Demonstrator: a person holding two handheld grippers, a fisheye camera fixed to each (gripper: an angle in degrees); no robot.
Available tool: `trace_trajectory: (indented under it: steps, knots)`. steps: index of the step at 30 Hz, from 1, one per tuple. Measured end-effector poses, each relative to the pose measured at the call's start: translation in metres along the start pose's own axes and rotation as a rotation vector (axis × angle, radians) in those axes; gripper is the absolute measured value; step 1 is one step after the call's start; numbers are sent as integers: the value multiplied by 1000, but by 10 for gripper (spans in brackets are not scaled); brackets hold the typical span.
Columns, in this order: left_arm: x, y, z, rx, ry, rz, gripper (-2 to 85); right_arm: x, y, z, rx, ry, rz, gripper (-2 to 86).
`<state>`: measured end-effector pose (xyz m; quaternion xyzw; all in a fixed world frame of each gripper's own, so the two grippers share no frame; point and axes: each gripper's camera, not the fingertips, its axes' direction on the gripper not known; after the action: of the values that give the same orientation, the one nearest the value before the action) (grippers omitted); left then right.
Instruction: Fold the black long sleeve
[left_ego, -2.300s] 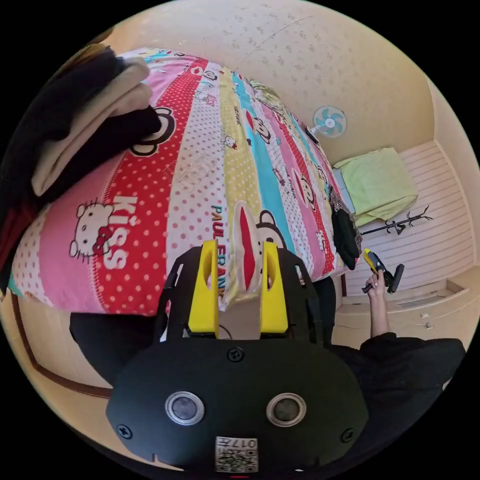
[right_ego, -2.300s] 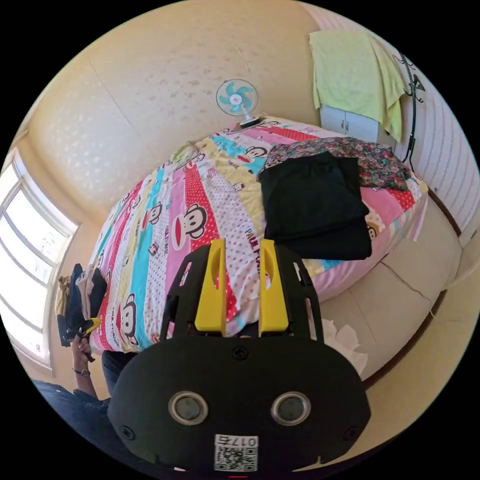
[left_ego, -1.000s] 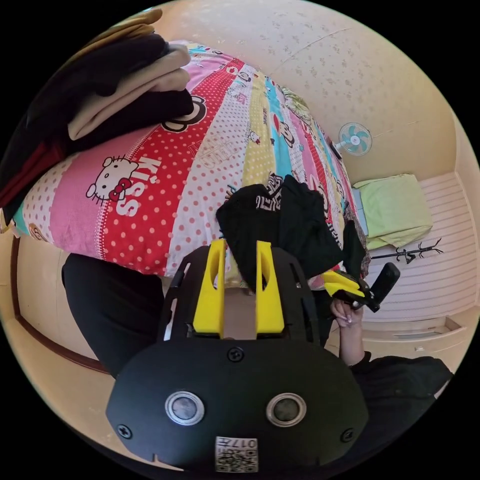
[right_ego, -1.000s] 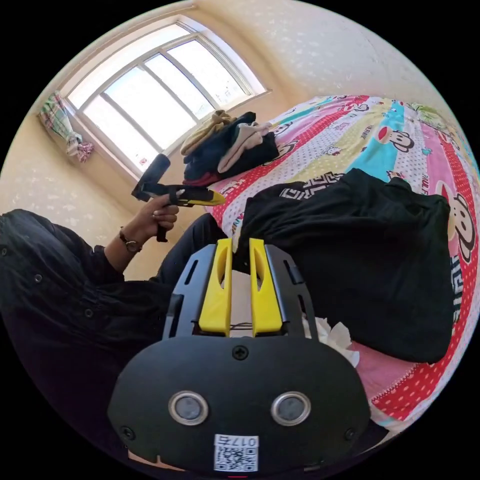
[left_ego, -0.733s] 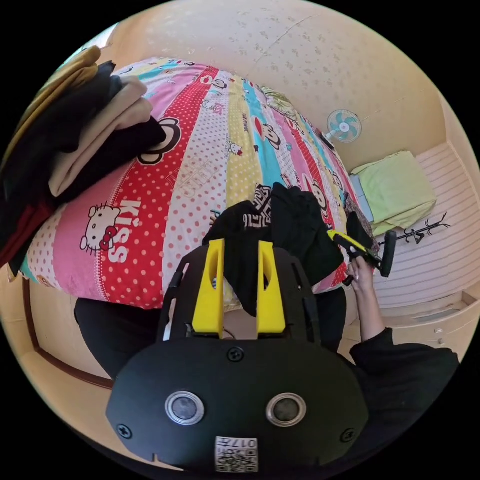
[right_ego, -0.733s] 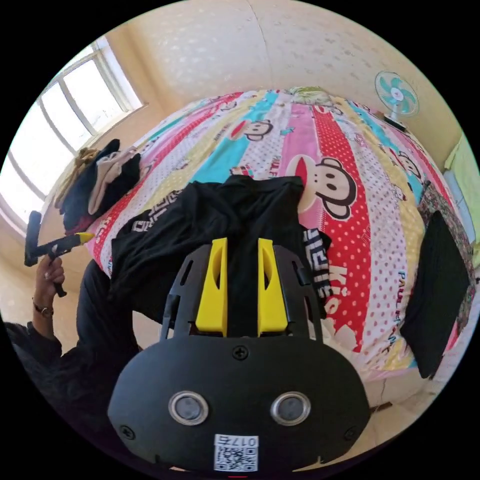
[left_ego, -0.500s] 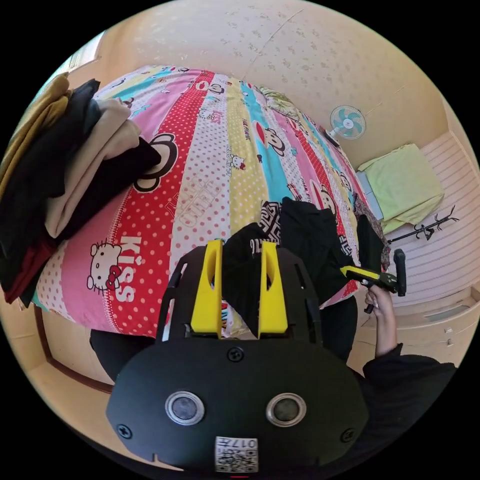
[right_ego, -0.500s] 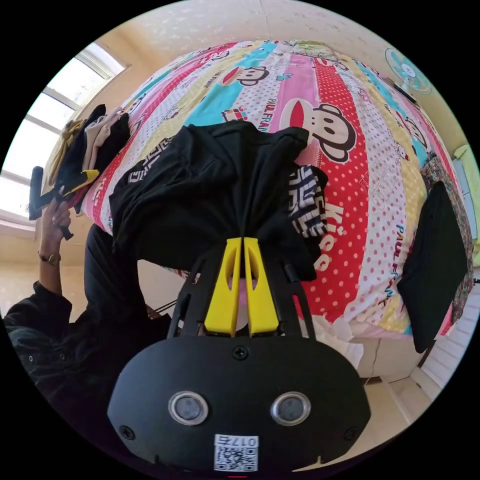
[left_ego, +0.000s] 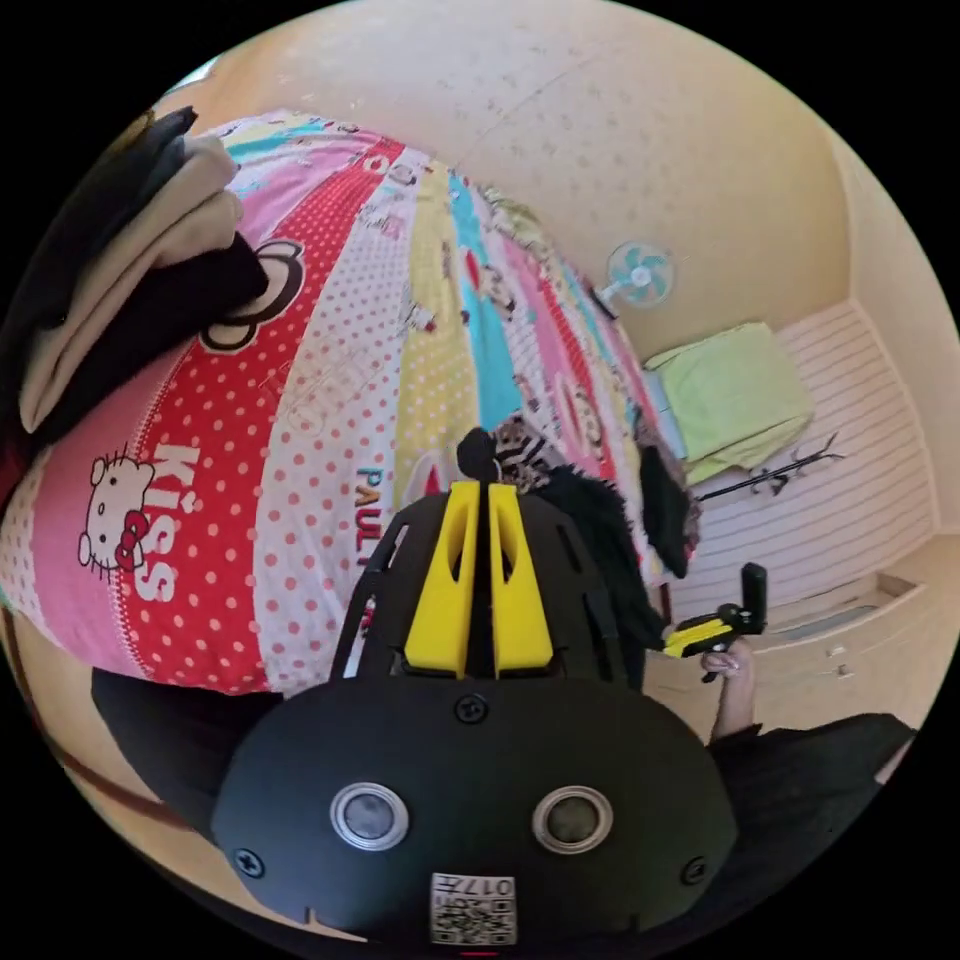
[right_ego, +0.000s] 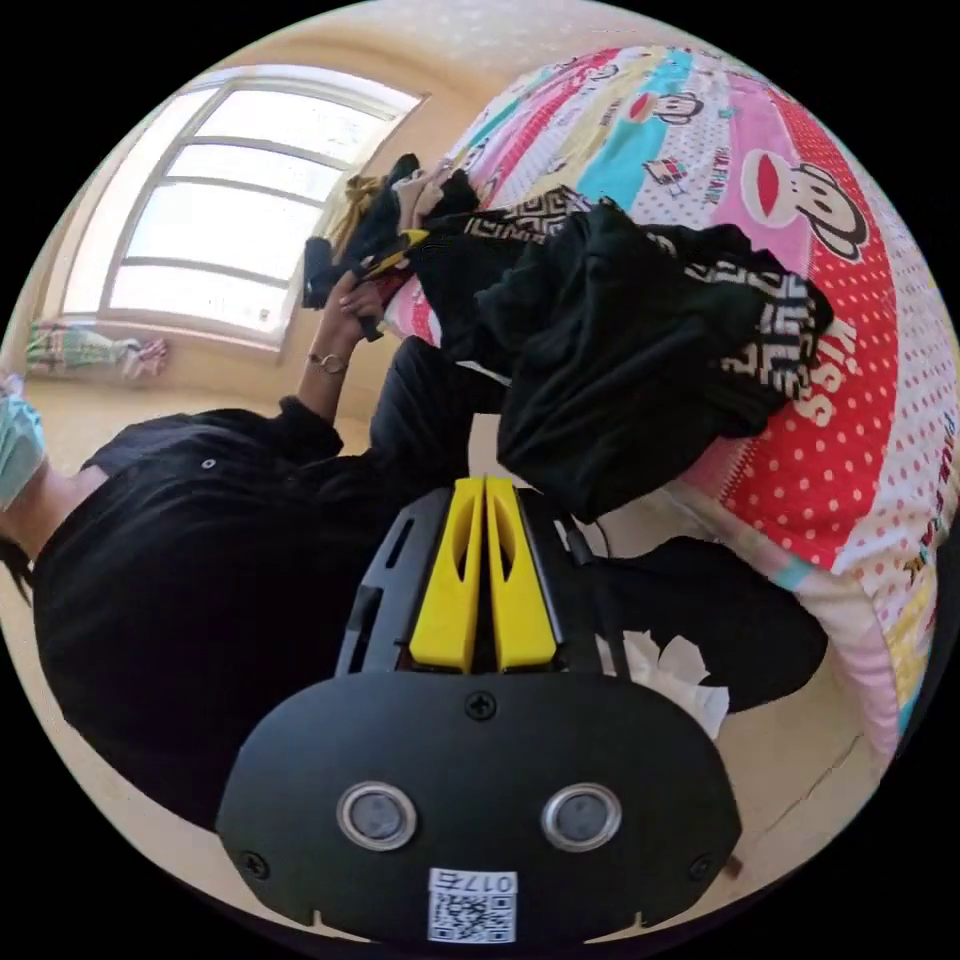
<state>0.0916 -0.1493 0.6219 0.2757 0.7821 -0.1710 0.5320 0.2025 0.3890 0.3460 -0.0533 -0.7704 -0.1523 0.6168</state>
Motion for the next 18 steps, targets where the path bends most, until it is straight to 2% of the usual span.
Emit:
trace_trajectory:
  steps: [1, 2, 4, 6, 8, 9, 10, 12, 14, 18]
  knots:
    - [10, -3, -30, 60, 130, 33, 1, -6, 2, -5, -19, -84, -80, 4]
    - [15, -5, -44, 90, 185, 49, 0, -20, 6, -16, -42, -220, -232, 5]
    - [51, -9, -102, 226, 353, 173, -2, -35, 12, -30, -33, -228, -368, 5]
    - [91, -8, -140, 292, 414, 363, -3, -31, 14, -48, 65, -98, -327, 8]
    - [127, -13, -160, 259, 541, 553, -4, -17, 14, -62, 154, -43, -265, 13]
    - [145, -19, -170, 195, 711, 613, -5, -10, 16, -72, 223, -34, -238, 18]
    - [166, -15, -187, 224, 848, 682, -5, -8, 18, -78, 259, -38, -232, 21]
    - [202, -3, -217, 259, 897, 800, -5, -4, 28, -101, 441, -75, -250, 45]
    - [233, 4, -239, 241, 859, 862, -4, -1, 33, -115, 563, -64, -249, 69]
    - [277, 21, -273, 179, 1039, 971, -3, 5, 19, -126, 659, -20, -267, 129]
